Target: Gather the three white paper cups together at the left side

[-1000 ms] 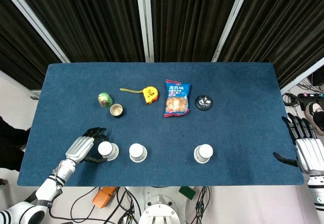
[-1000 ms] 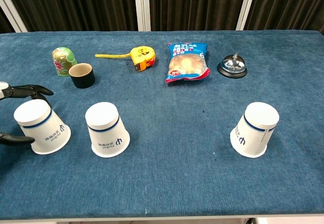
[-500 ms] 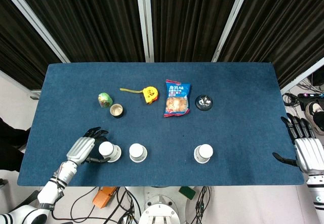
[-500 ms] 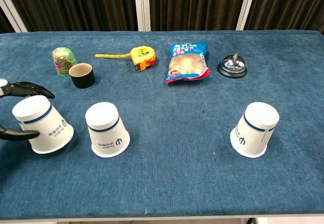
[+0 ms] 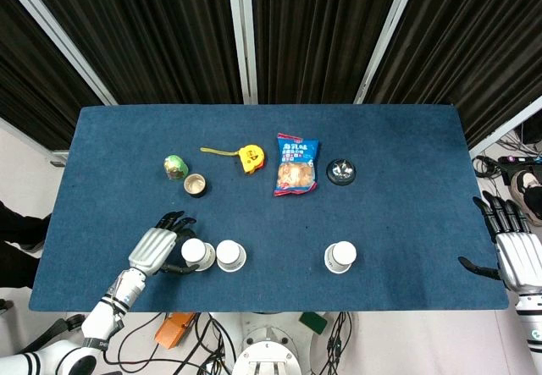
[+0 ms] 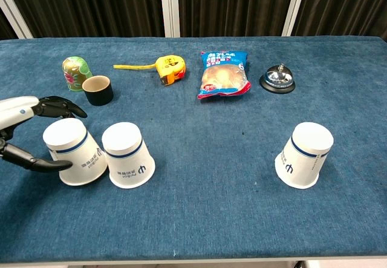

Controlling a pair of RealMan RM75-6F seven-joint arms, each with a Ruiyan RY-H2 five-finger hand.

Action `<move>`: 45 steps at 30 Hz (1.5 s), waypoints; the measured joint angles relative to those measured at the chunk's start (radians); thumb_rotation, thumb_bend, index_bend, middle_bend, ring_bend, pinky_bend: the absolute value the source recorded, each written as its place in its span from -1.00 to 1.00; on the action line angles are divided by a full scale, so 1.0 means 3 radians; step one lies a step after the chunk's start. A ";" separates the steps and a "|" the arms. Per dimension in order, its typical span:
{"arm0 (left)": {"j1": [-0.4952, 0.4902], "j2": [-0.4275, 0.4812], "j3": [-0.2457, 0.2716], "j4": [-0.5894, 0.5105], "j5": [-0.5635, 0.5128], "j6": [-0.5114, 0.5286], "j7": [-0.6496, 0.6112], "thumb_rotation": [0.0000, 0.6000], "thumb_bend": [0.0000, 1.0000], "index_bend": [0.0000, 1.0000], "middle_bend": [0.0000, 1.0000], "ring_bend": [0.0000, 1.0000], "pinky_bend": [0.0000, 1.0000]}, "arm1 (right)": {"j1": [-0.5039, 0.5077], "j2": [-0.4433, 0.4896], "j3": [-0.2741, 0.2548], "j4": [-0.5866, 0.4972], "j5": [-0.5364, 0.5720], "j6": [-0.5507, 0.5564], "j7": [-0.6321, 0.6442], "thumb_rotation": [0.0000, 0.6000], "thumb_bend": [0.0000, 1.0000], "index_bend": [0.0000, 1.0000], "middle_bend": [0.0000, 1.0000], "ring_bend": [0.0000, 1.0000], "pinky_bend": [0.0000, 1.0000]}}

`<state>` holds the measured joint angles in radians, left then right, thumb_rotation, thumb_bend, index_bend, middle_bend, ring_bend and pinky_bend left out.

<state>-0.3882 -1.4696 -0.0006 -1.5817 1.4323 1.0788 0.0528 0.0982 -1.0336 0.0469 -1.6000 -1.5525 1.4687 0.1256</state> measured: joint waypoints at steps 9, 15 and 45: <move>-0.0009 -0.0100 0.0013 0.0055 -0.0036 0.0008 0.0058 0.50 -0.59 -0.30 -0.70 -0.95 -1.00 | 0.0025 -0.0016 -0.0018 -0.0002 0.0008 -0.0081 -0.0020 1.00 -0.64 -1.00 -1.00 -1.00 -1.00; -0.0001 -0.0091 0.0033 0.0043 -0.0033 0.0042 0.0133 0.50 -0.70 -0.61 -0.78 -0.99 -1.00 | 0.0131 -0.0002 -0.0071 -0.0087 -0.0085 -0.0277 -0.0044 1.00 -0.64 -1.00 -1.00 -1.00 -1.00; 0.0435 0.0483 -0.0004 -0.0055 -0.0108 0.0707 0.0109 0.54 -0.72 -0.67 -0.80 -1.00 -1.00 | 0.1592 -0.0386 -0.0049 -0.0515 0.0091 -0.2341 -0.0523 1.00 -0.38 -0.44 -0.94 -1.00 -0.83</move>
<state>-0.2577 -1.3248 -0.0018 -1.5981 1.4000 1.2908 0.0856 0.5758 -1.1494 0.0321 -1.7544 -1.5254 0.7662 -0.0315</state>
